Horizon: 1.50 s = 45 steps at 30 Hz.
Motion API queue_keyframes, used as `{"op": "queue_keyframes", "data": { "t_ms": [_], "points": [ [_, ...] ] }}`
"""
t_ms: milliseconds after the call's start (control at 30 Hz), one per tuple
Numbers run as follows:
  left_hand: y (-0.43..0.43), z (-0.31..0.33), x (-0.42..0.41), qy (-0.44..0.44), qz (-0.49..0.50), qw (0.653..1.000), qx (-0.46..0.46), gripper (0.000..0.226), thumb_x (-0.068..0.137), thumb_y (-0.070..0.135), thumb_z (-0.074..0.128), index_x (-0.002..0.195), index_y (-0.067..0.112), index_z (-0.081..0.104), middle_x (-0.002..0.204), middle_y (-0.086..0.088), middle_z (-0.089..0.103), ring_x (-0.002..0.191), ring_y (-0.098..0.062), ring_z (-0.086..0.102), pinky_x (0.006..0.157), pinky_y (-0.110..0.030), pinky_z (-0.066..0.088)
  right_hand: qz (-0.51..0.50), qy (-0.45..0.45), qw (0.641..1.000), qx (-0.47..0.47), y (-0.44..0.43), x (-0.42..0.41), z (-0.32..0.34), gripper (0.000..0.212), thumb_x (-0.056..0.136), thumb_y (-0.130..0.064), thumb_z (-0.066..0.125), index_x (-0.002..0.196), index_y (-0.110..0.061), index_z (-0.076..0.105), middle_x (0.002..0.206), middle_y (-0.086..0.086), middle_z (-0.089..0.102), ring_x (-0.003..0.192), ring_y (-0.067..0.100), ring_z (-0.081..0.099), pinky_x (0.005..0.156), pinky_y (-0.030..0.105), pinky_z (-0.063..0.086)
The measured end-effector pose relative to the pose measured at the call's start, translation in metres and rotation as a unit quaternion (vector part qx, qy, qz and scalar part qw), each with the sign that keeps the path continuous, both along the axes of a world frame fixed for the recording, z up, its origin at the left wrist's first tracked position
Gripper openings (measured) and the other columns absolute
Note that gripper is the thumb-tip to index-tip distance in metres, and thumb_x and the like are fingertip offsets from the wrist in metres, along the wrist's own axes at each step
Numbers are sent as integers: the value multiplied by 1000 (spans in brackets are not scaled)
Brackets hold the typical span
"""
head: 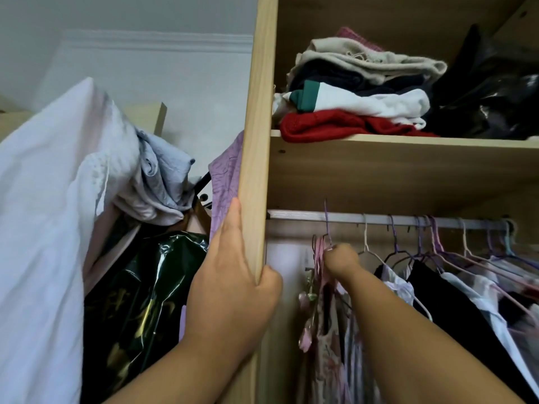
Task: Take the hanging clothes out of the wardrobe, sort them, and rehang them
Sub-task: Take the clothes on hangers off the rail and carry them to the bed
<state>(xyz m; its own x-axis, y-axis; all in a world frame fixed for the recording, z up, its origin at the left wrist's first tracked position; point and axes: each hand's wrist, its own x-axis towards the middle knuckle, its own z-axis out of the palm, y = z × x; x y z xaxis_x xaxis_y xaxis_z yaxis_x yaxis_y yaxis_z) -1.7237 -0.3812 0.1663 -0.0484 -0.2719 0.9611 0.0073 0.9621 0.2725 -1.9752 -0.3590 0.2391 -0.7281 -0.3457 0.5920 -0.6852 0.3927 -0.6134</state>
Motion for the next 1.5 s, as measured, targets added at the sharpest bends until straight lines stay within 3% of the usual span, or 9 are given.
{"op": "queue_keyframes", "data": {
  "t_ms": [367, 567, 667, 767, 933, 1100, 1233, 1400, 1500],
  "points": [
    [10, 0, 5, -10, 27, 999, 41, 88, 71, 32, 51, 150, 28, 12, 150, -1, 36, 119, -29, 49, 89, -33, 42, 37, 45, 996, -69, 94, 12, -10, 26, 92, -17, 50, 70, -6, 60, 64, 11, 54, 60, 21, 47, 53, 28, 31],
    [19, 4, 13, -60, 63, 996, 36, 87, 80, 17, 58, 151, 14, 9, 154, -10, 25, 126, -35, 44, 91, -42, 42, 48, 41, 991, -117, 181, 55, -45, 15, 84, -8, 56, 78, -7, 69, 82, 12, 66, 74, 22, 56, 67, 29, 41],
    [17, 6, 18, -107, 139, 983, -56, 87, 77, 24, 53, 149, 0, 10, 157, -20, 9, 143, -34, 16, 115, -43, 22, 82, 5, 988, -131, 235, 82, -75, 22, 84, 1, 53, 79, -12, 70, 88, 3, 67, 73, 12, 55, 63, 16, 43],
    [34, -2, 12, -152, 161, 963, -154, 87, 70, 36, 51, 147, 5, 25, 156, -19, 16, 144, -36, 12, 111, -52, 23, 95, -46, 989, -106, 286, 107, -113, 28, 84, 4, 52, 70, -15, 66, 88, 2, 67, 77, 14, 55, 69, 25, 39],
    [101, -68, -36, -328, 12, 897, -296, 78, 81, 45, 52, 149, 25, 20, 156, -4, 23, 144, -25, 19, 110, -46, 25, 53, -90, 994, -35, 352, 153, -177, 21, 88, 6, 52, 85, -7, 69, 68, 0, 64, 66, 12, 56, 63, 19, 43],
    [161, -145, -79, -453, -205, 841, -215, 57, 94, 47, 40, 147, 36, 19, 156, 4, 23, 142, -20, 22, 111, -53, 22, -18, -132, 991, 23, 394, 221, -225, 33, 83, 11, 53, 84, -15, 72, 71, -4, 66, 68, 7, 57, 66, 19, 44],
    [185, -201, -77, -434, -307, 827, -183, 28, 96, 39, 41, 117, 25, 52, 121, -5, 60, 117, -26, 52, 96, -46, 39, -99, -187, 977, -37, 409, 295, -262, 15, 74, -10, 63, 78, -21, 72, 77, 3, 64, 74, 11, 54, 67, 20, 42],
    [204, -261, -40, -453, -470, 732, -197, 19, 97, 39, 43, 95, 25, 57, 99, -3, 68, 102, -28, 59, 93, -42, 39, -288, -238, 928, 6, 409, 396, -319, 13, 83, 0, 63, 85, -9, 73, 81, 15, 67, 73, 13, 55, 72, 27, 42],
    [213, -294, -10, -429, -540, 694, -205, 18, 96, 35, 47, 96, 24, 62, 91, -1, 69, 100, -27, 60, 89, -39, 39, -415, -222, 882, 1, 394, 464, -353, 15, 80, -13, 71, 73, -27, 74, 60, -12, 64, 52, -6, 50, 51, 8, 37]
  ]
}}
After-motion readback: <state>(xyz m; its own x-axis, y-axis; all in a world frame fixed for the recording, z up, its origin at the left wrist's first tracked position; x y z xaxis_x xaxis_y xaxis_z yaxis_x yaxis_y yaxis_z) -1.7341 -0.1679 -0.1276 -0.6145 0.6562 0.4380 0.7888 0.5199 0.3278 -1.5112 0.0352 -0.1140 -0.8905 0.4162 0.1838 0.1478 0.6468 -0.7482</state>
